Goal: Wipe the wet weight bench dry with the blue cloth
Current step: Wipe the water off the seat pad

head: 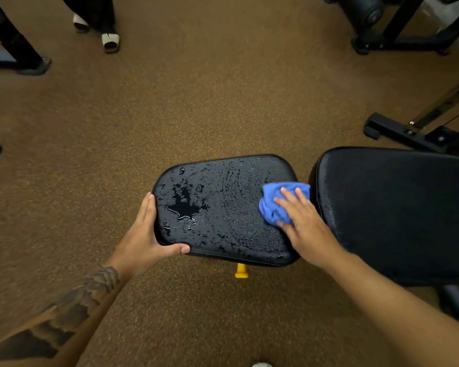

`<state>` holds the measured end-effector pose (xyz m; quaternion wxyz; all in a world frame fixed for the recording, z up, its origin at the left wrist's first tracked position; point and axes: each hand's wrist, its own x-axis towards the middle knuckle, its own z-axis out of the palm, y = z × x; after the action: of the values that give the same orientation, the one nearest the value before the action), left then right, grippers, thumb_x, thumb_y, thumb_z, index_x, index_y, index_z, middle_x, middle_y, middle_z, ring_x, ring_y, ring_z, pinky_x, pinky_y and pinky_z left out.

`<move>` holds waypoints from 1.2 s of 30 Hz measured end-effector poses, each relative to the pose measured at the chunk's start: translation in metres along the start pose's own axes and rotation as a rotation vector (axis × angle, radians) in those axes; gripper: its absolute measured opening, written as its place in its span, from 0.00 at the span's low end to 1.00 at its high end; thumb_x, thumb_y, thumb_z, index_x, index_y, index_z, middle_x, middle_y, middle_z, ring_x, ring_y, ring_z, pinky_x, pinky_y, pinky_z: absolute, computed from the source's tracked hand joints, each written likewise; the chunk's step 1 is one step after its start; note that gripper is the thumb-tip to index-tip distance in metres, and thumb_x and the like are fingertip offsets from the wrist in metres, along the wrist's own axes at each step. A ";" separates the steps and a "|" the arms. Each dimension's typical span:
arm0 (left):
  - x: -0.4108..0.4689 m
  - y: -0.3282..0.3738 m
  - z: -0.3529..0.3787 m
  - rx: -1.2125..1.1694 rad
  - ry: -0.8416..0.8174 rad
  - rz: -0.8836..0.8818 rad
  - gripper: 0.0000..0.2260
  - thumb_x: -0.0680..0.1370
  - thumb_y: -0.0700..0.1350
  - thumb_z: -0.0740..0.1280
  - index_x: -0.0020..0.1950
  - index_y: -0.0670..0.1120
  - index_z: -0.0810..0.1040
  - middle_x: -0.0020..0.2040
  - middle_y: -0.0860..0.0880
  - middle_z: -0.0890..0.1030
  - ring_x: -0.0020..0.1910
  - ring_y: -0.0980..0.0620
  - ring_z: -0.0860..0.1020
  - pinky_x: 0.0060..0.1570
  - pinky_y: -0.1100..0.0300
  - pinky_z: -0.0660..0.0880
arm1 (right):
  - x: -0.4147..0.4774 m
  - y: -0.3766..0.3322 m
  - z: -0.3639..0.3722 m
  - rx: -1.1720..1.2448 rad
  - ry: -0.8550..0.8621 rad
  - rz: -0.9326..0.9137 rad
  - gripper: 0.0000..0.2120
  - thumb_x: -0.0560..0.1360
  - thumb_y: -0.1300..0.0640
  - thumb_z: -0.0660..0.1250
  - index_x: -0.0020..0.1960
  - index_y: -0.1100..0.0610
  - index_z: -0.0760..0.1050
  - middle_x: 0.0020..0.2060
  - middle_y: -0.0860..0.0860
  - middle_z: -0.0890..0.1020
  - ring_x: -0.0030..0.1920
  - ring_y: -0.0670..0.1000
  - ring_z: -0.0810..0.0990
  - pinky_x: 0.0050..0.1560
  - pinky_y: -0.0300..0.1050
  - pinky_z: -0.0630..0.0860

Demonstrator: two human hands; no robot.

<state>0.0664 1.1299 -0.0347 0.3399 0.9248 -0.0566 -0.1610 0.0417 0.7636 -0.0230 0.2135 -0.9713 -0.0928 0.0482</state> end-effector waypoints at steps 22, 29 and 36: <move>0.002 -0.002 0.001 0.012 0.004 0.023 0.64 0.56 0.76 0.71 0.80 0.50 0.43 0.80 0.55 0.44 0.76 0.63 0.39 0.76 0.50 0.50 | -0.010 -0.010 0.015 0.147 0.158 0.156 0.21 0.79 0.60 0.62 0.71 0.58 0.67 0.75 0.53 0.61 0.76 0.57 0.52 0.75 0.51 0.50; -0.001 0.002 0.002 0.050 0.012 0.025 0.63 0.58 0.71 0.73 0.80 0.48 0.42 0.80 0.52 0.42 0.77 0.61 0.39 0.74 0.58 0.45 | 0.046 -0.016 0.017 0.019 0.208 0.282 0.21 0.79 0.55 0.61 0.71 0.56 0.66 0.75 0.55 0.61 0.75 0.62 0.55 0.74 0.57 0.53; 0.003 -0.006 0.002 0.047 0.013 0.065 0.63 0.58 0.75 0.71 0.80 0.51 0.42 0.80 0.53 0.45 0.77 0.60 0.42 0.76 0.47 0.50 | -0.072 -0.037 0.034 -0.113 0.036 -0.149 0.27 0.76 0.60 0.64 0.73 0.53 0.63 0.75 0.50 0.61 0.77 0.54 0.52 0.75 0.56 0.51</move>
<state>0.0686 1.1331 -0.0405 0.3236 0.9313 -0.0880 -0.1425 -0.0393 0.7959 -0.0336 0.1630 -0.9729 -0.1636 0.0095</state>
